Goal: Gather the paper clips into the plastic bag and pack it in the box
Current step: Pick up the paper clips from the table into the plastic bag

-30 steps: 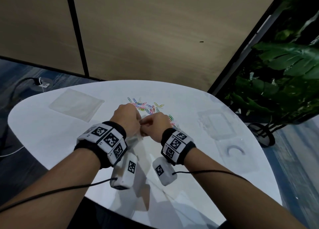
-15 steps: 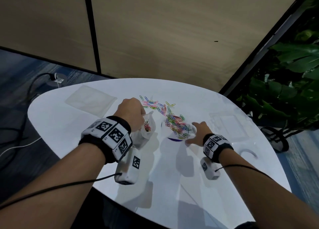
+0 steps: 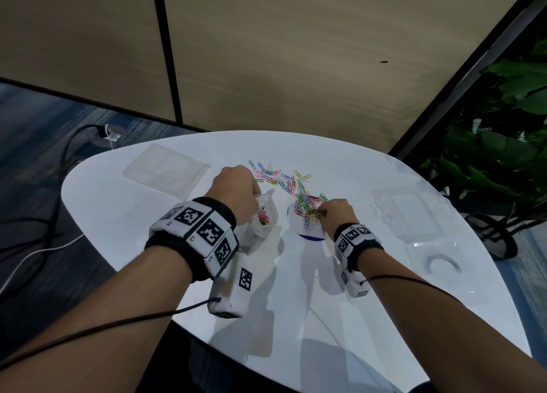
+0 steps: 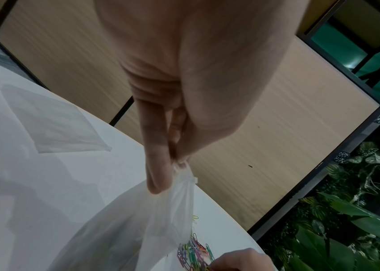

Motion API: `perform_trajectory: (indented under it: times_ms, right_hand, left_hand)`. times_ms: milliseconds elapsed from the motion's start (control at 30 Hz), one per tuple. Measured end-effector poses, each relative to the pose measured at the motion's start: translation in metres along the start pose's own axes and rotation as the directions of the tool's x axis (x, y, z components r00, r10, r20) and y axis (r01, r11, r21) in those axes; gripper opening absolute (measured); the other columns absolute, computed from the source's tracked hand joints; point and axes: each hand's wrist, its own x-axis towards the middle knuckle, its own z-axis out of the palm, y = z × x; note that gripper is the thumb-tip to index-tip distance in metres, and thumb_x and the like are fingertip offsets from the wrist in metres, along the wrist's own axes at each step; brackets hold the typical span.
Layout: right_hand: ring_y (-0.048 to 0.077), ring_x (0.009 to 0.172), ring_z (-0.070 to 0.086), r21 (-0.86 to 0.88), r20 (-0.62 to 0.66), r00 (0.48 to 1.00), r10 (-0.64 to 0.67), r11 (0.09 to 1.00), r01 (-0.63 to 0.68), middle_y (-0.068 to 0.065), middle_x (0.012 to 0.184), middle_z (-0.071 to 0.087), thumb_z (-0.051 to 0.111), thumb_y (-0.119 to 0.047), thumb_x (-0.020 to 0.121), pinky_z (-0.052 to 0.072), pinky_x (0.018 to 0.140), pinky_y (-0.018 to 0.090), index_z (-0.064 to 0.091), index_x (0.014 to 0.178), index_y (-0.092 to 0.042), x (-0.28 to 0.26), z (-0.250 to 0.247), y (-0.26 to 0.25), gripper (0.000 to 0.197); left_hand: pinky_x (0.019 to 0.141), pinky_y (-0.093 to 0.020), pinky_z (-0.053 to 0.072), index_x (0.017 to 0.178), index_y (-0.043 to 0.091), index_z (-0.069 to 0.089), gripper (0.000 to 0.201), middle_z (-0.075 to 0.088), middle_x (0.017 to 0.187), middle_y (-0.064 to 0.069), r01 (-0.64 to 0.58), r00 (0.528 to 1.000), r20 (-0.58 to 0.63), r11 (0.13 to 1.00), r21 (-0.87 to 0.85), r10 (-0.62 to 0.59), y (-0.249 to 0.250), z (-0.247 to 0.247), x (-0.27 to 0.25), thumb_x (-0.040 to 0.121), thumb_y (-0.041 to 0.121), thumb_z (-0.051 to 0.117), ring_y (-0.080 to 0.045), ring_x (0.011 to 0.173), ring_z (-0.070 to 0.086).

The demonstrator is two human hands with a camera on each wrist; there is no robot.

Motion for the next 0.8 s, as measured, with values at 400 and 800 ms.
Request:
perform_trajectory:
  times_ms: [400,800]
  right_hand:
    - [0.029,0.08,0.072,0.958,0.217,0.968,0.125,0.165,-0.236,0.023,0.092,0.072,0.072,0.006,0.081,0.061,0.081,0.031,0.069,0.1,0.007,-0.022,-0.055,-0.002,0.02]
    - [0.018,0.068,0.07,0.927,0.246,0.953,-0.176,0.329,-0.179,0.009,0.078,0.072,0.069,0.013,0.077,0.061,0.075,0.029,0.074,0.081,-0.008,-0.068,-0.043,-0.093,0.022]
  left_hand:
    - [0.088,-0.04,0.062,0.106,0.005,0.076,0.025,0.076,0.103,-0.016,0.035,0.999,0.018,0.999,0.039,-0.036,0.008,0.008,0.001,0.088,0.001,0.059,-0.033,0.093,0.075]
    - [0.087,-0.041,0.062,0.097,0.007,0.079,0.018,0.077,0.097,-0.017,0.029,1.0,-0.003,0.999,0.02,-0.029,0.01,0.019,0.004,0.087,0.005,0.065,-0.035,0.09,0.075]
